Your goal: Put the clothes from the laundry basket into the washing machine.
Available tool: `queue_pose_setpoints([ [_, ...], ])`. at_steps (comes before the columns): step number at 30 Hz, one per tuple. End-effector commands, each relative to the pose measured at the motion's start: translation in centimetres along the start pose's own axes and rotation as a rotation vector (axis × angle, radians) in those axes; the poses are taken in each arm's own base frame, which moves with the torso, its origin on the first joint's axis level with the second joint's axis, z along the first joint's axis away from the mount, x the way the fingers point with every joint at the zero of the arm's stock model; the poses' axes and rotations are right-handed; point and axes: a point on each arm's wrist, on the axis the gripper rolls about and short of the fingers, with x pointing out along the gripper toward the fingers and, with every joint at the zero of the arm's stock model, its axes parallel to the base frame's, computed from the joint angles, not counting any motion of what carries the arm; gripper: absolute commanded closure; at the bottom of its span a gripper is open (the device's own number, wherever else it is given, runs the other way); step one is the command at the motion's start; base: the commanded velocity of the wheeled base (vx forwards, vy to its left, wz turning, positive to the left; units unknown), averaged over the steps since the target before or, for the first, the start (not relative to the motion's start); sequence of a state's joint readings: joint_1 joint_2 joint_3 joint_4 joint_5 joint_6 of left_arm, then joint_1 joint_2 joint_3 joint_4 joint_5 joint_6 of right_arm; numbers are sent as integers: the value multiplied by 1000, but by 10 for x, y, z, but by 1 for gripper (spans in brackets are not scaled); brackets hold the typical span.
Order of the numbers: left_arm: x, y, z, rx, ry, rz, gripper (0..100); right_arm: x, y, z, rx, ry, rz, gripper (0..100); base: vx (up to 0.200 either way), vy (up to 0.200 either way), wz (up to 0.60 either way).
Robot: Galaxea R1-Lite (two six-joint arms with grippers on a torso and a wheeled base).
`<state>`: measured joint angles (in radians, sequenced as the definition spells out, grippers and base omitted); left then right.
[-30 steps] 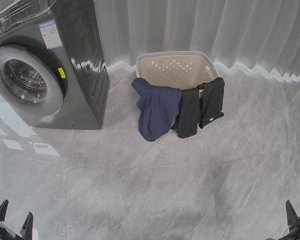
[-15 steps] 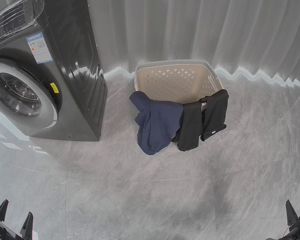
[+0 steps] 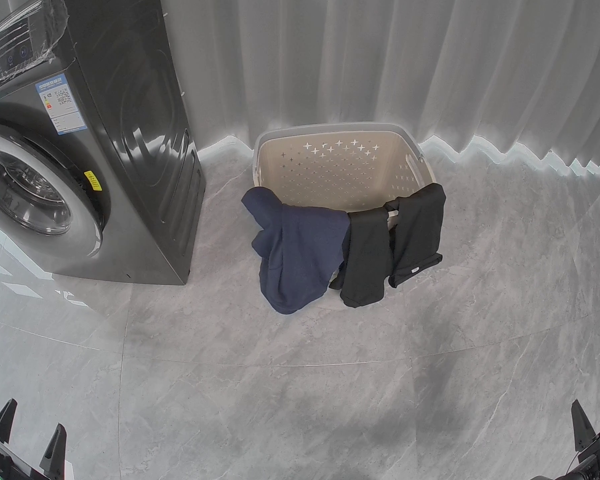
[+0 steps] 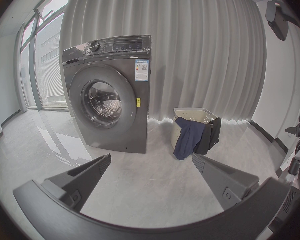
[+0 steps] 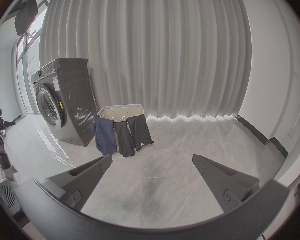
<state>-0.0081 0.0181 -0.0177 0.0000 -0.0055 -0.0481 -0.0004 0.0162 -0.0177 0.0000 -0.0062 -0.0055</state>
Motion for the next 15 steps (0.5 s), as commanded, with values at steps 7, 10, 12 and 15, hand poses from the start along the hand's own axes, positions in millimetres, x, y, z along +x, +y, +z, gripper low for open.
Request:
queue_pose_setpoints([
  [7, 0, 0, -5, -1, 3, 0, 0, 0, 0, -5, -1, 6, 0, 0, 0, -29, 0],
  [10, 0, 0, -5, -1, 3, 0, 0, 0, 0, -5, -1, 6, 0, 0, 0, 0, 0],
  [12, 0, 0, -5, -3, 3, 0, 0, 0, 0, -5, -1, 6, 0, 0, 200, 0, 0],
  [15, 0, 0, -5, -1, 3, 0, 0, 0, 0, -5, -1, 6, 0, 0, 200, 0, 0],
])
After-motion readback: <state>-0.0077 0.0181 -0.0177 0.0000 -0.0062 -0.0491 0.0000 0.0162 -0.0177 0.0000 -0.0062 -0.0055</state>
